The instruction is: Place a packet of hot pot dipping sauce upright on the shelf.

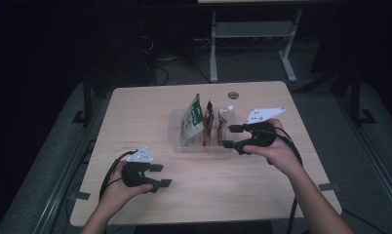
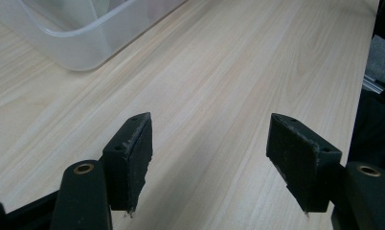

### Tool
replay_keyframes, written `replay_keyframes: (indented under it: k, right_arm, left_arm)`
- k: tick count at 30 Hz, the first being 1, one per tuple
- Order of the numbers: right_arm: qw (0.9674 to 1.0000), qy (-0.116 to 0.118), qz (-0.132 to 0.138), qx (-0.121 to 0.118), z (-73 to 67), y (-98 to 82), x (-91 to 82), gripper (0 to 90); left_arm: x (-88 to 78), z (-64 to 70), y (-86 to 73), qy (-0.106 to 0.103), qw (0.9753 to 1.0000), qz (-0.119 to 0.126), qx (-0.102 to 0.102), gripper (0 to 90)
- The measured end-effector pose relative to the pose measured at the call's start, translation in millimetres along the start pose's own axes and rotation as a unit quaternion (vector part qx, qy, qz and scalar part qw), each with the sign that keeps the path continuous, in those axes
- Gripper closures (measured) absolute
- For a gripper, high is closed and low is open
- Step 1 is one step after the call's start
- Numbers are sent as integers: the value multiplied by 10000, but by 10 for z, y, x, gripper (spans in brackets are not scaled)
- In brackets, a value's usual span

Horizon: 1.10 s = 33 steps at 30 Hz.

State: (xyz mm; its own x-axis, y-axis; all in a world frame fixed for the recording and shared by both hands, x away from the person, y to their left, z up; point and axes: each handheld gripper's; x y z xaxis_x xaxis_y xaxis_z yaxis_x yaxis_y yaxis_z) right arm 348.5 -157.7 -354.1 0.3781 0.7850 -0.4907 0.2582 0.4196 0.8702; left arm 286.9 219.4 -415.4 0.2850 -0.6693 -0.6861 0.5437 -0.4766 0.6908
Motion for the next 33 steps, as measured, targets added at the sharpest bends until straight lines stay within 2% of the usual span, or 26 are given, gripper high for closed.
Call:
replay_keyframes:
  k: [1, 4, 7, 10, 16, 25, 27, 33]
  right_arm:
    - [10000, -29, -30, -55, -1, -36, -19, 337]
    - [10000, -69, -35, -27, -27, -149, -80, 335]
    - [9998, -142, -158, -15, -46, -302, -128, 327]
    - [9996, -149, -256, 17, -54, -423, -143, 311]
    - [9988, -136, -450, 129, -94, -692, -166, 278]
    - [9973, -265, -655, 191, -158, -976, -242, 251]
    - [9966, -322, -754, 126, -157, -1040, -239, 249]
    - [9943, -245, -1033, 119, -154, -1163, -193, 236]
  left_arm:
    - [-5, 0, -2, -2, 10000, -10, 12, 327]
    - [-19, 5, -24, -16, 10000, -30, 3, 320]
    - [-16, 9, -66, -42, 10000, -75, 40, 297]
    - [5, 14, -100, -71, 9999, -79, -8, 290]
    - [43, 21, -143, -60, 9998, -187, 66, 272]
    - [47, 35, -187, -25, 9995, -276, 173, 271]
    - [50, 33, -208, -22, 9994, -275, 186, 272]
    - [78, 9, -234, -3, 9987, -400, 312, 273]
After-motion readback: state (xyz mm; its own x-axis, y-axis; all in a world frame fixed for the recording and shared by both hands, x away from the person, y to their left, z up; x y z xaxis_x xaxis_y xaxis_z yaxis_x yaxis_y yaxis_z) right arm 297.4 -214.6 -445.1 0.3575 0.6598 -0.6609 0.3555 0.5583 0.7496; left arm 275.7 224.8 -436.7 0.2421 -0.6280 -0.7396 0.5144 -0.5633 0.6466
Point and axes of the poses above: each handheld gripper's, and its own axes: x roughly forward along the jaws, y roughly out of its top, z roughly to its right, and after that the axes turned 4 degrees about -x, right-handed
